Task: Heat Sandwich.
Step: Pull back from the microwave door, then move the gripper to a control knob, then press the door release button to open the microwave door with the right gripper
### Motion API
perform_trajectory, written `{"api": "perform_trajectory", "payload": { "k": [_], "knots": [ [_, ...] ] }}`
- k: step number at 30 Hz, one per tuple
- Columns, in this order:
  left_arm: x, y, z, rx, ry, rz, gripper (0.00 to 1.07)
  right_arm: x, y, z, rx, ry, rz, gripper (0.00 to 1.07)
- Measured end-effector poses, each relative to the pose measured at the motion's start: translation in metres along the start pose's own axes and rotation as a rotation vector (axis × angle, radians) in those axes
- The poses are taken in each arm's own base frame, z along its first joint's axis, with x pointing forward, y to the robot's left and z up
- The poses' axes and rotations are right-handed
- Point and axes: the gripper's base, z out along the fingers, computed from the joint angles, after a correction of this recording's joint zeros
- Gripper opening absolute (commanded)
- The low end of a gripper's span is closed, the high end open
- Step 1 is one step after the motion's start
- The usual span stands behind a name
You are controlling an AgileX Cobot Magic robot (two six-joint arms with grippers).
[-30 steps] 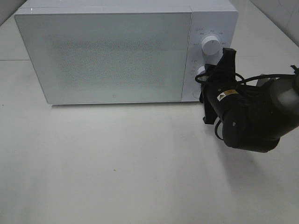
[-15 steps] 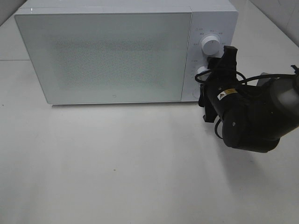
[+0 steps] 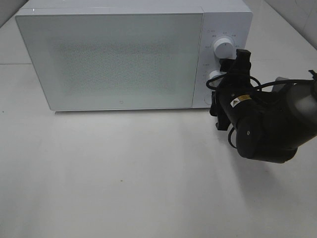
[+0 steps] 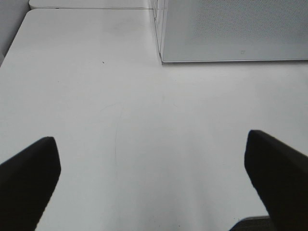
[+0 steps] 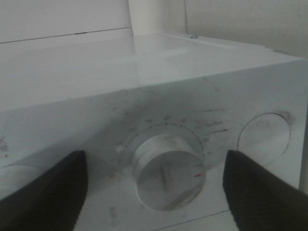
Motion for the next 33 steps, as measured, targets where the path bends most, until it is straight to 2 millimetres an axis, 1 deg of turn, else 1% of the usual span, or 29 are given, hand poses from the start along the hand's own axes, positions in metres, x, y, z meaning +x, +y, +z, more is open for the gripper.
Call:
{"api": "perform_trajectory", "payload": {
  "k": [6, 10, 11, 13, 16, 17, 20, 21, 24, 25, 26, 30, 33],
  "knots": [
    [0.0, 0.0, 0.0, 0.0, 0.0, 0.0, 0.99, 0.001, 0.0, -0.003, -0.013, 0.032, -0.029, 0.76],
    [0.0, 0.0, 0.0, 0.0, 0.0, 0.0, 0.99, -0.003, 0.003, -0.014, -0.008, 0.052, -0.053, 0.76],
    [0.0, 0.0, 0.0, 0.0, 0.0, 0.0, 0.99, -0.003, 0.003, -0.014, -0.008, 0.052, -0.053, 0.76],
    [0.0, 0.0, 0.0, 0.0, 0.0, 0.0, 0.99, -0.007, 0.006, -0.022, -0.005, 0.055, -0.076, 0.76],
    [0.0, 0.0, 0.0, 0.0, 0.0, 0.0, 0.99, -0.009, 0.009, -0.027, -0.008, 0.063, -0.08, 0.76],
    [0.0, 0.0, 0.0, 0.0, 0.0, 0.0, 0.99, -0.011, 0.01, -0.032, 0.0, 0.071, -0.085, 0.76],
    [0.0, 0.0, 0.0, 0.0, 0.0, 0.0, 0.99, -0.016, 0.009, -0.044, 0.032, 0.09, -0.1, 0.76],
    [0.0, 0.0, 0.0, 0.0, 0.0, 0.0, 0.99, -0.016, 0.009, -0.044, 0.032, 0.09, -0.1, 0.76],
    [0.0, 0.0, 0.0, 0.0, 0.0, 0.0, 0.99, -0.02, 0.009, -0.053, 0.059, 0.105, -0.113, 0.76],
    [0.0, 0.0, 0.0, 0.0, 0.0, 0.0, 0.99, -0.021, 0.01, -0.06, 0.077, 0.121, -0.139, 0.76],
    [0.0, 0.0, 0.0, 0.0, 0.0, 0.0, 0.99, -0.021, 0.01, -0.06, 0.077, 0.121, -0.139, 0.76],
    [0.0, 0.0, 0.0, 0.0, 0.0, 0.0, 0.99, -0.023, 0.012, -0.073, 0.13, 0.18, -0.233, 0.76],
    [0.0, 0.0, 0.0, 0.0, 0.0, 0.0, 0.99, -0.022, 0.014, -0.078, 0.159, 0.214, -0.283, 0.76]
  ]
}}
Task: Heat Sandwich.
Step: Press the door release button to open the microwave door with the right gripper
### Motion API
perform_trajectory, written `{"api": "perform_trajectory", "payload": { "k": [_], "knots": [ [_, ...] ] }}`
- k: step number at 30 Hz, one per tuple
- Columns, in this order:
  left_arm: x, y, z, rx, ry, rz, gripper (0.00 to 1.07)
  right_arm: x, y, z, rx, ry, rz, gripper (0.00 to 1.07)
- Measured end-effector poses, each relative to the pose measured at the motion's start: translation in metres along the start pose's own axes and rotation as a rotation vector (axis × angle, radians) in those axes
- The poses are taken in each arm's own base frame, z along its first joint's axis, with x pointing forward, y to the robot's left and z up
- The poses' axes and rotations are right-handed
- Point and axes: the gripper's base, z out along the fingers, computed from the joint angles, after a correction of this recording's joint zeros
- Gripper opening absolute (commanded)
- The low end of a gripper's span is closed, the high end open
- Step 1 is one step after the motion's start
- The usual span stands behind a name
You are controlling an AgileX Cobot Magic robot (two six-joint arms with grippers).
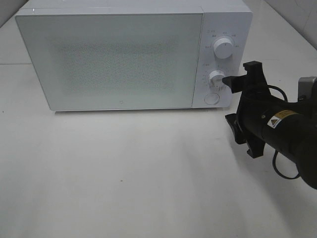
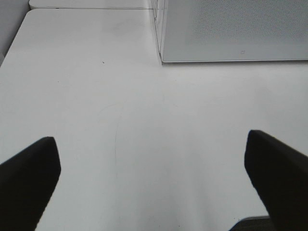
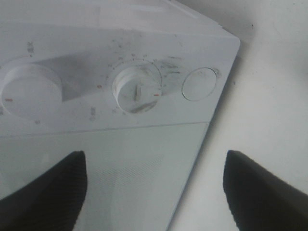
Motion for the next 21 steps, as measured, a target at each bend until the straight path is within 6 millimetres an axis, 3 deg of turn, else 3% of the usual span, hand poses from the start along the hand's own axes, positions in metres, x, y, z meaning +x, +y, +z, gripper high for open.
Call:
{"api": "perform_trajectory", "payload": {
  "k": [13, 21],
  "knots": [
    [0.0, 0.0, 0.0, 0.0, 0.0, 0.0, 0.99, 0.004, 0.013, -0.029, 0.134, 0.176, -0.364, 0.76],
    [0.0, 0.0, 0.0, 0.0, 0.0, 0.0, 0.99, 0.006, 0.016, -0.053, 0.198, 0.331, -0.684, 0.76]
  ]
}}
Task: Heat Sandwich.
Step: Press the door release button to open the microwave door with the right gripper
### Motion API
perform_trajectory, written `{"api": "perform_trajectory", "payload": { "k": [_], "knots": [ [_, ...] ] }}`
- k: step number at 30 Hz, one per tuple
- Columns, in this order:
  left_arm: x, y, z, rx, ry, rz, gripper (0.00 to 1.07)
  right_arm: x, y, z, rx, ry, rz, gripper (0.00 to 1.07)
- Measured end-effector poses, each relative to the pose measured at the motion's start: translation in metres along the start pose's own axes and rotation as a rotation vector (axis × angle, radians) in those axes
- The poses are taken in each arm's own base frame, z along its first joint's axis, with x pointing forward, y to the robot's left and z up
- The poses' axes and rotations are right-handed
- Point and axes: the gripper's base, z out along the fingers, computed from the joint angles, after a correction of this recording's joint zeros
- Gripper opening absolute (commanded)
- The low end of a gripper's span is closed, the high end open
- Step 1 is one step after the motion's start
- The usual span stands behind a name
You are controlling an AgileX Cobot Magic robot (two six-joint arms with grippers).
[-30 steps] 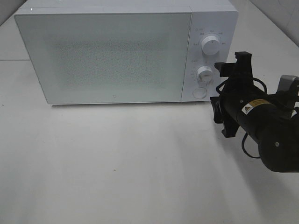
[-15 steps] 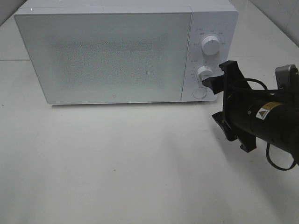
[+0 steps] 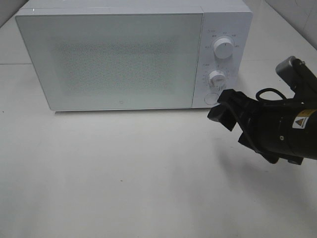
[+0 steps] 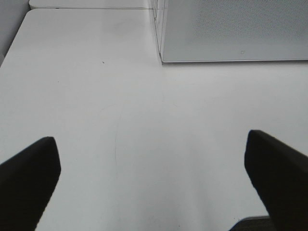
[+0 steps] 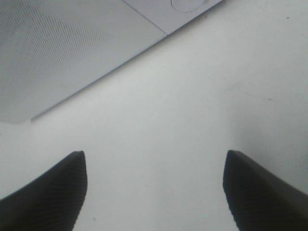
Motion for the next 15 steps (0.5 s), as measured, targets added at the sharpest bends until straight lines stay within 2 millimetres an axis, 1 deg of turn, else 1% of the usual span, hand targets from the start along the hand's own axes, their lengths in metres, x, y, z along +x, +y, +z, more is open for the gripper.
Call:
{"api": "perform_trajectory", "payload": {
  "k": [1, 5, 7, 8, 10, 11, 12, 13, 15],
  "knots": [
    [0.0, 0.0, 0.0, 0.0, 0.0, 0.0, 0.99, 0.0, 0.0, 0.0, 0.0, 0.0, 0.0, 0.76],
    [0.0, 0.0, 0.0, 0.0, 0.0, 0.0, 0.99, 0.006, -0.001, -0.013, 0.024, 0.097, -0.16, 0.76],
    [0.0, 0.0, 0.0, 0.0, 0.0, 0.0, 0.99, 0.007, -0.001, -0.015, 0.025, 0.113, -0.186, 0.76],
    [0.0, 0.0, 0.0, 0.0, 0.0, 0.0, 0.99, 0.007, 0.003, -0.019, 0.027, 0.159, -0.256, 0.76],
    [0.0, 0.0, 0.0, 0.0, 0.0, 0.0, 0.99, 0.007, 0.004, -0.02, 0.026, 0.176, -0.29, 0.76],
    [0.0, 0.0, 0.0, 0.0, 0.0, 0.0, 0.99, 0.006, 0.007, -0.022, 0.025, 0.199, -0.335, 0.76],
    [0.0, 0.0, 0.0, 0.0, 0.0, 0.0, 0.99, 0.005, 0.012, -0.026, 0.028, 0.251, -0.424, 0.76],
    [0.0, 0.0, 0.0, 0.0, 0.0, 0.0, 0.99, 0.003, 0.015, -0.028, 0.032, 0.277, -0.468, 0.76],
    [0.0, 0.0, 0.0, 0.0, 0.0, 0.0, 0.99, 0.001, 0.017, -0.03, 0.035, 0.295, -0.501, 0.76]
  ]
}}
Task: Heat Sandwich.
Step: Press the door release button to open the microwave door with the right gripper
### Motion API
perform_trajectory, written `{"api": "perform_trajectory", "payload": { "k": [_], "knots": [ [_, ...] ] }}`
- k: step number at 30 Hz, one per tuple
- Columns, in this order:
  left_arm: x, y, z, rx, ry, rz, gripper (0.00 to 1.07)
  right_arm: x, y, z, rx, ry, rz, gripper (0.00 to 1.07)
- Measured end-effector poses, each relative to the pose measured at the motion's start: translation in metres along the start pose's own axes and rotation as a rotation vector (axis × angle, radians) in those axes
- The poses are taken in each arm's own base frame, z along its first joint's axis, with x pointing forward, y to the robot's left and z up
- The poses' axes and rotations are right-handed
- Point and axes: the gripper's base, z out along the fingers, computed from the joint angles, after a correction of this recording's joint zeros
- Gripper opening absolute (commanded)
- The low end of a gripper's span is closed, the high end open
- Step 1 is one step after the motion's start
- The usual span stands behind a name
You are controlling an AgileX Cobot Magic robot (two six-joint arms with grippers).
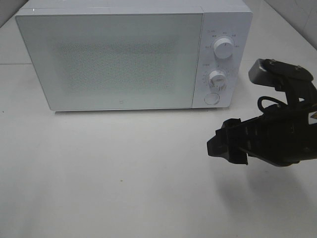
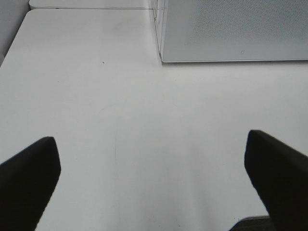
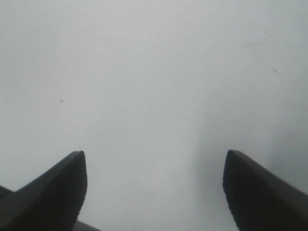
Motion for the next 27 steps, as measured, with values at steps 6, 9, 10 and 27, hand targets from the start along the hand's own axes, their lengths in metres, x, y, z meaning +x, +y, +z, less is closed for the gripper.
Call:
{"api": "perform_trajectory", "payload": {
  "k": [6, 9, 10, 27],
  "knots": [
    [0.0, 0.0, 0.0, 0.0, 0.0, 0.0, 0.99, -0.011, 0.002, -0.021, 0.089, 0.138, -0.2, 0.76],
    [0.0, 0.0, 0.0, 0.0, 0.0, 0.0, 0.99, -0.015, 0.001, -0.031, 0.138, 0.17, -0.263, 0.76],
    [0.0, 0.0, 0.0, 0.0, 0.0, 0.0, 0.99, -0.015, 0.001, -0.031, 0.138, 0.17, -0.263, 0.76],
    [0.0, 0.0, 0.0, 0.0, 0.0, 0.0, 0.99, 0.01, -0.006, -0.129, 0.168, 0.059, -0.345, 0.76]
  ]
}}
